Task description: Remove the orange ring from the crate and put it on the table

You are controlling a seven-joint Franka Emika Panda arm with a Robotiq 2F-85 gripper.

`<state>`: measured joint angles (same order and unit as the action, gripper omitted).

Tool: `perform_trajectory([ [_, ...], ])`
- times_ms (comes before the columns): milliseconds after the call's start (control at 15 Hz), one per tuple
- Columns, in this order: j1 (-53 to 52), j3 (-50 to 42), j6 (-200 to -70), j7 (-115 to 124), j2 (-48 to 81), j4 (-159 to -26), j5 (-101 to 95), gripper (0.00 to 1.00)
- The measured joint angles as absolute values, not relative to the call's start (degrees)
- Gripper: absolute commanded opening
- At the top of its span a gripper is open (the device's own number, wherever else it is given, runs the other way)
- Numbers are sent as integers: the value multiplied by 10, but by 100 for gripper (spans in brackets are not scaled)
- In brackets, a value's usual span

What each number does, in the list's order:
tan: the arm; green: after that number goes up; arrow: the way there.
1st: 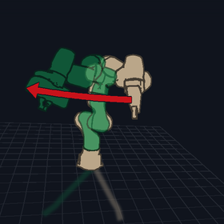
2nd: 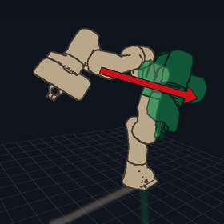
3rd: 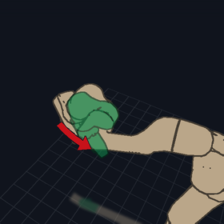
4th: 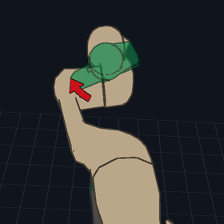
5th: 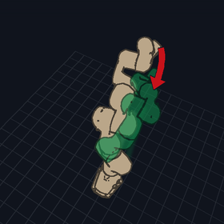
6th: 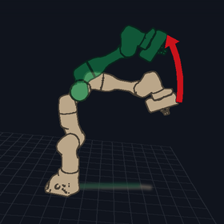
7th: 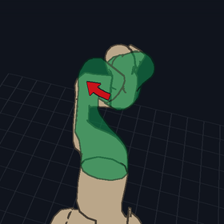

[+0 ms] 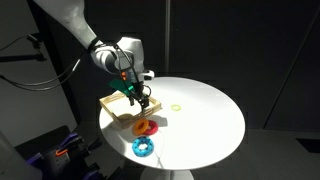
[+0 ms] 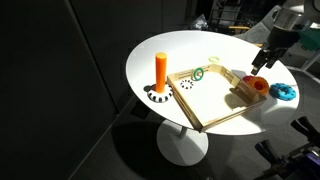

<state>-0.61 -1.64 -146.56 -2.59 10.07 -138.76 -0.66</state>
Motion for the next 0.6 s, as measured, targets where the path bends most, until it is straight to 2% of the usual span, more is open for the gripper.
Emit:
perform_trajectory([
  [600, -1, -7, -1201, -83, 14, -1286, 14, 100],
])
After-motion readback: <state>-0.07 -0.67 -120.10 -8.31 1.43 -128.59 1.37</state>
